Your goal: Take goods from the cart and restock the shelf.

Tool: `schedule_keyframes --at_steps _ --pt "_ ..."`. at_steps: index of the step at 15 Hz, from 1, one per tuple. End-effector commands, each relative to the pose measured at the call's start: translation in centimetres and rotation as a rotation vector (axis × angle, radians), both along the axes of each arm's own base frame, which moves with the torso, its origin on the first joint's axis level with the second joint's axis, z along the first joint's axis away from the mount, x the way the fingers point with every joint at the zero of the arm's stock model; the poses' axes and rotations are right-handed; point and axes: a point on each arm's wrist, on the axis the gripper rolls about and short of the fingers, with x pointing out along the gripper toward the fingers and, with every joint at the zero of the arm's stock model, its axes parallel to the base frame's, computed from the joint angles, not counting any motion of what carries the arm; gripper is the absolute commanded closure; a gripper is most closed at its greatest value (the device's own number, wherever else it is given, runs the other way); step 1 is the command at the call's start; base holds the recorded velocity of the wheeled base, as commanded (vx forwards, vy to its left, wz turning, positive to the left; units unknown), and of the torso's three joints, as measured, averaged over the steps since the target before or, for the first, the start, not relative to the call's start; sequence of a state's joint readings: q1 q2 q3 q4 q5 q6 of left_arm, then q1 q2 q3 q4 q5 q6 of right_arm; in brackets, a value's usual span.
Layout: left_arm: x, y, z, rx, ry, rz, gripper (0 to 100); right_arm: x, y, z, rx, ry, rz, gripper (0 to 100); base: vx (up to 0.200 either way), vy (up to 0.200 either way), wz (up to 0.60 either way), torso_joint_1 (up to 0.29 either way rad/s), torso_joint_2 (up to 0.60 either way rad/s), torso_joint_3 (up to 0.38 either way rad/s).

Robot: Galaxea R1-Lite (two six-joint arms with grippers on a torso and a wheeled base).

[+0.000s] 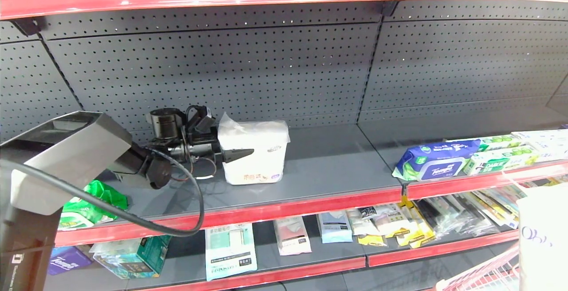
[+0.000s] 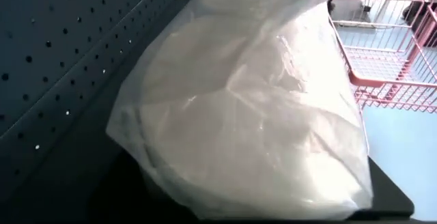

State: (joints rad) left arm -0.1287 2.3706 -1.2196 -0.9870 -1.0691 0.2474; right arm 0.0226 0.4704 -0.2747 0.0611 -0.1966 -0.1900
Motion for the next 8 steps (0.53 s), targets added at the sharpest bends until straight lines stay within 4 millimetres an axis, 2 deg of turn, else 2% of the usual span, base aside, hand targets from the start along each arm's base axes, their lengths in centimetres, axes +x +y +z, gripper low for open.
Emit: schedule_keyframes --at_steps 1,5,8 --pt "-2.0 0.4 0.1 -0.001 0.005 -0.003 100 0.1 0.0 0.1 0.0 0.006 0.001 100 0.0 0.0 0.0 0.0 0.0 0.0" --pt "-4.6 1.4 -1.8 -0.001 0.01 0.006 100 0.2 0.0 0.2 0.001 0.005 0.0 100 0.0 0.0 0.0 0.0 0.0 0.0" --pt "-5.1 2.1 -2.2 -0.004 -0.001 0.022 100 0.3 0.0 0.4 0.001 0.001 0.0 100 0.0 0.0 0.0 0.0 0.0 0.0"
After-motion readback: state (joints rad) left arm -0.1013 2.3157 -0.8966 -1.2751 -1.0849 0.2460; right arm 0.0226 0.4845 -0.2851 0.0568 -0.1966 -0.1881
